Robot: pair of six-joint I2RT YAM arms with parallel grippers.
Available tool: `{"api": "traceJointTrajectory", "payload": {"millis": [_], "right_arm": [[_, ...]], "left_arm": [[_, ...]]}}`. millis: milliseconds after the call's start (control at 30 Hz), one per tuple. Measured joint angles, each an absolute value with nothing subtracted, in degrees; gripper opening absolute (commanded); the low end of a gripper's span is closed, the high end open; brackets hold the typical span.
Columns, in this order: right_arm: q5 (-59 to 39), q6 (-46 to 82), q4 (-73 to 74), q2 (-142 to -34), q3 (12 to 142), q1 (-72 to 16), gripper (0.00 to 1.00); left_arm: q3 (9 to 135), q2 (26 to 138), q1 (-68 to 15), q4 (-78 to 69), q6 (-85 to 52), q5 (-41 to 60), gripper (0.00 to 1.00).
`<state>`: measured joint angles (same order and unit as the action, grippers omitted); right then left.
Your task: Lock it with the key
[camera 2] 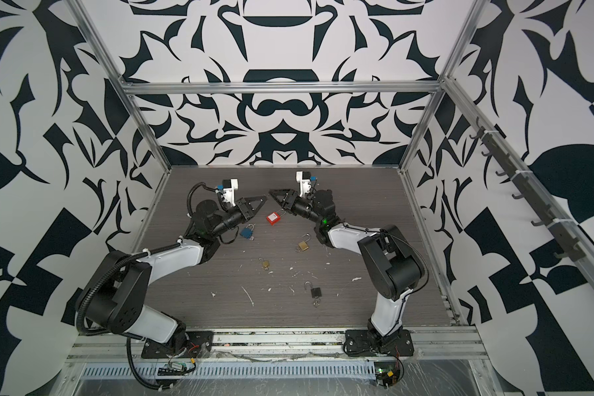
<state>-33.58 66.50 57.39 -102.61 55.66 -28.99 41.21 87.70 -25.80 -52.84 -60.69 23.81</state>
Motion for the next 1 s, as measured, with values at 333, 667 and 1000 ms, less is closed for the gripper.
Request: {"api": "traceJointTrajectory", "payload": {"millis": [333,667,1000], "right_arm": [[-33.61,67.51,58.74,-105.49,58.35,-29.26,0.11],[-33.87,68.12,59.79,-105.91,59.2,-29.3,0.0],[-34.85,56.16,37.6,-99.55,60.66,-26.79,0.0]], "left_arm": [[41.21,88.38,-26.06,-53.15,-61.39,24.6,0.0],[41.23,89.21,-26.11,-54.5,-62.67,24.91,0.32],[41.76,69.82,-26.3,-29.69,-39.97,14.81,0.79]]}}
